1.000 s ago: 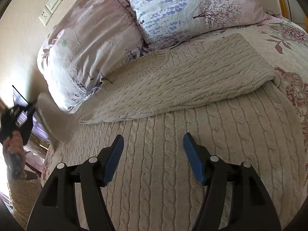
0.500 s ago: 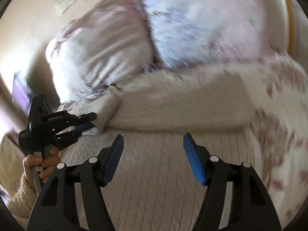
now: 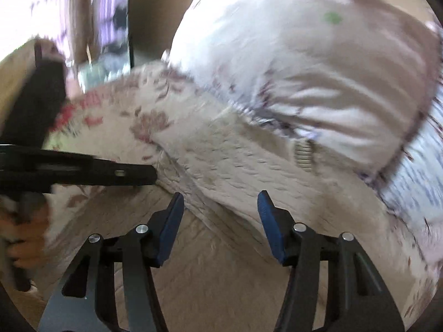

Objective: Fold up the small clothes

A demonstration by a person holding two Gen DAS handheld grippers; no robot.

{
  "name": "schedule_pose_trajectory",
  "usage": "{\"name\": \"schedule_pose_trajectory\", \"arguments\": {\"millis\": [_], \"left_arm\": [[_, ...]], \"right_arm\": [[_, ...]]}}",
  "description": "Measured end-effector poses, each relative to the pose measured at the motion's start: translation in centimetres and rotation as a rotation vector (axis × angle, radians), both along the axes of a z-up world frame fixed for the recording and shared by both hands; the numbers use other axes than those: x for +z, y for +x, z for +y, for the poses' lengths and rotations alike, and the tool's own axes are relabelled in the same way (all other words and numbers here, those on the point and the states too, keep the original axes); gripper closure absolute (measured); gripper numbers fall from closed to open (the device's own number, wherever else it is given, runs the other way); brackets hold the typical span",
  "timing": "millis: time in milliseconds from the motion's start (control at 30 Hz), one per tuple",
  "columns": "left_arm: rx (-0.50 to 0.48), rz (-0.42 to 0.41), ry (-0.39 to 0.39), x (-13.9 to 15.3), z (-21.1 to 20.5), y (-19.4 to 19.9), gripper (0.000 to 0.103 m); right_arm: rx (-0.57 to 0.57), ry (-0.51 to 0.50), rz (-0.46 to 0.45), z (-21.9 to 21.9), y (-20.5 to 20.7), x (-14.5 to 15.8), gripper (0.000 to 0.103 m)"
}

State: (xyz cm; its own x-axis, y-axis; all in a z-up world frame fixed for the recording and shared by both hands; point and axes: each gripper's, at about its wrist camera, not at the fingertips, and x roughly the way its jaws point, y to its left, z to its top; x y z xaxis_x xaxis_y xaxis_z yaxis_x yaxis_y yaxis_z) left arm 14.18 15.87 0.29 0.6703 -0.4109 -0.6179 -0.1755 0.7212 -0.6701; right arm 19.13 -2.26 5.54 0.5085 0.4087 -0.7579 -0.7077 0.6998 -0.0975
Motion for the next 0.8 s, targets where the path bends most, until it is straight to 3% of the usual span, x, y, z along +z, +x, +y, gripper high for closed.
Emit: {"name": "schedule_pose_trajectory", "arguments": {"millis": [233,333,467,567,600,633,667,800], "left_arm": [[-0.064,-0.011,0.190,0.3,-0.5,-0.9,0.072],[-0.070,-0.011,0.232,0.2,-0.6,-1.0,0.076],[-0.070,-0.010,0.255,0.1,-0.8,-0.8,0.078],[-0.070,-0.009,0.260,0.1,-0.8,-0.9,0.078],[-0.070,-0.010,0.262,0.0,-0.8,-0.8,0.078],[-0.070,-0.009,0.263,0.0,-0.9,-0.8,0.078],[-0.070,-0.008,0.269,0.0,-0.9,-0.8,0.078],[-0.071,-0.010,0.272,0.0,-0.9,-0.8,0.078]], "right_arm": [[0.003,-0.093,0.012,3.4,1.6,-2.8,0.048],[-0.037,-0.084,0.016,3.7,2.1,-3.0,0.058],[-0.061,-0.067,0.021,3.8,2.1,-3.2,0.057],[-0.030,-0.133,-0.058,4.8,0.7,-3.6,0.057],[-0.030,-0.142,-0.070,4.9,0.6,-3.7,0.063],[-0.042,-0.135,-0.068,4.8,0.8,-3.7,0.083],[-0.065,-0.116,-0.051,4.5,1.2,-3.6,0.094],[-0.210,0.078,0.001,0.5,3.0,-1.0,0.095]]}}
